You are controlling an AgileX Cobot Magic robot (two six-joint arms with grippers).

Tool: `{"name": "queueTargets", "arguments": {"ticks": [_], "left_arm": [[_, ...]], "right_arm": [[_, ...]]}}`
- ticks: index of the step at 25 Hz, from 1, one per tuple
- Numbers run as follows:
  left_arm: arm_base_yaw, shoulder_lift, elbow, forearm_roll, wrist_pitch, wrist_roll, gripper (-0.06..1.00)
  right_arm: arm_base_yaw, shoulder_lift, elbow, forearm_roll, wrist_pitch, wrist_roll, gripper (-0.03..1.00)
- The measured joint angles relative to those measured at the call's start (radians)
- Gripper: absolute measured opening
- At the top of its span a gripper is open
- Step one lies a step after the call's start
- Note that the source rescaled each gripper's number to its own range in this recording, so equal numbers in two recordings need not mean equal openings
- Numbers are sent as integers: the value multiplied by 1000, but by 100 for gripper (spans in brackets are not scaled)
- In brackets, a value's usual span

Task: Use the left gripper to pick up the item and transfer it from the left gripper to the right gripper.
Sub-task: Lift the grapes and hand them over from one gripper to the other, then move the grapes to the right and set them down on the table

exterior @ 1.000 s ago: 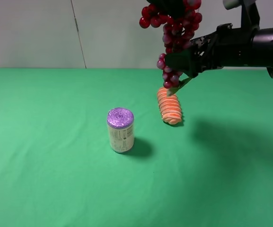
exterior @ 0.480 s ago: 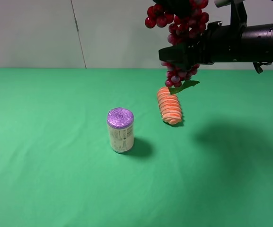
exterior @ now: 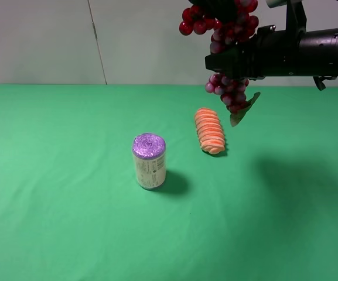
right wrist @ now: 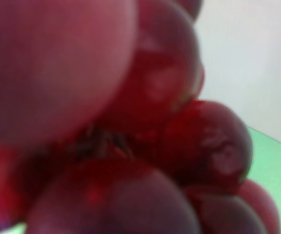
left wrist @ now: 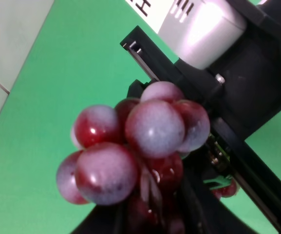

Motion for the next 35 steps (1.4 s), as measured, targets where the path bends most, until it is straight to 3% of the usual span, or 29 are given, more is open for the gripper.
{"name": "queueTargets", "arguments": {"ticks": [3, 5, 6, 10, 13, 18, 24, 31, 35], "left_arm": [[0, 0, 0, 0, 0, 0, 0], [0, 0, 0, 0, -2, 0, 8], [0, 0, 0, 0, -4, -1, 19], [0, 0, 0, 0, -11, -66, 79], [0, 0, 0, 54, -11, -94, 95], [0, -5, 0, 152, -8, -151, 99], [9, -32, 0, 292, 56, -301, 100], [95, -33, 0, 352, 243, -398, 100], [138, -33, -1, 357, 250, -431, 99]], "right_arm": [[0, 0, 0, 0, 0, 0, 2], [0, 0, 0, 0, 0, 0, 2], [0, 0, 0, -3, -4, 0, 2], [0, 1, 0, -6, -6, 0, 2], [0, 1, 0, -7, -6, 1, 2], [0, 1, 0, -9, -12, 9, 2], [0, 1, 0, -9, -50, 31, 2], [0, 1, 0, -9, -56, 50, 2], [0, 1, 0, -9, -57, 53, 2]]}}
